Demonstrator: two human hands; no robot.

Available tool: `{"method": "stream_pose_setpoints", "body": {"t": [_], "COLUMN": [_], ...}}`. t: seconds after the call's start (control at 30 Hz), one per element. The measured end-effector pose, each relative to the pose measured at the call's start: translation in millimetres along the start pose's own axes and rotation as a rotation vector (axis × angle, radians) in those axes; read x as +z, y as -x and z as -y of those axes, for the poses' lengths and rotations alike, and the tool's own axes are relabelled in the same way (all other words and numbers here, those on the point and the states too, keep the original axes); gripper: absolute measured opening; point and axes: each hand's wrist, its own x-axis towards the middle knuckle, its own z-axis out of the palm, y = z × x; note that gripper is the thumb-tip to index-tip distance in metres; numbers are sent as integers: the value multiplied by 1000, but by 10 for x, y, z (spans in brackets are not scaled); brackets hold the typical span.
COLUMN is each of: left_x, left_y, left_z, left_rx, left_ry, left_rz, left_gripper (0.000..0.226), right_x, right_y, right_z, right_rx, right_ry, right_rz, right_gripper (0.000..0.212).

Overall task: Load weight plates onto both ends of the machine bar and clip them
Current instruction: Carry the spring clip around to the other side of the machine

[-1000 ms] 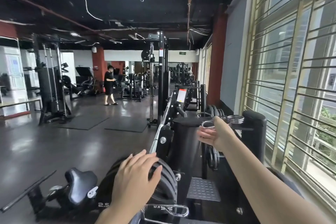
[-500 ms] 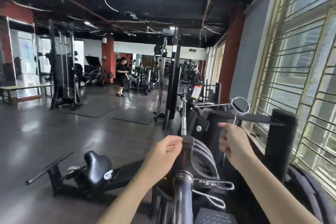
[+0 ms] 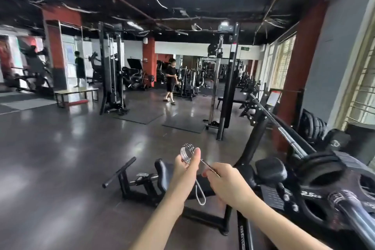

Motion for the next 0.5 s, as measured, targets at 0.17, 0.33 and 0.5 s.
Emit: {"method": "stream_pose_setpoints", "body": {"t": [0.17, 0.33, 0.5], "left_x": [-915, -1763, -2629], "left_y": [-711, -1610, -2751], "left_z": [259, 333, 236], "left_rx": [-108, -128, -122], "left_ry": [188, 336, 396], "left_rz": [-95, -172, -269], "left_gripper": [58, 36, 47], "right_x": [989, 1812, 2528], "right_y": [-493, -1370, -2618], "right_z": [517, 914, 1353], "right_rx": [-65, -163, -231], "right_ry": [4, -1, -6], "right_rz": [104, 168, 181], "right_gripper": [31, 30, 37]}}
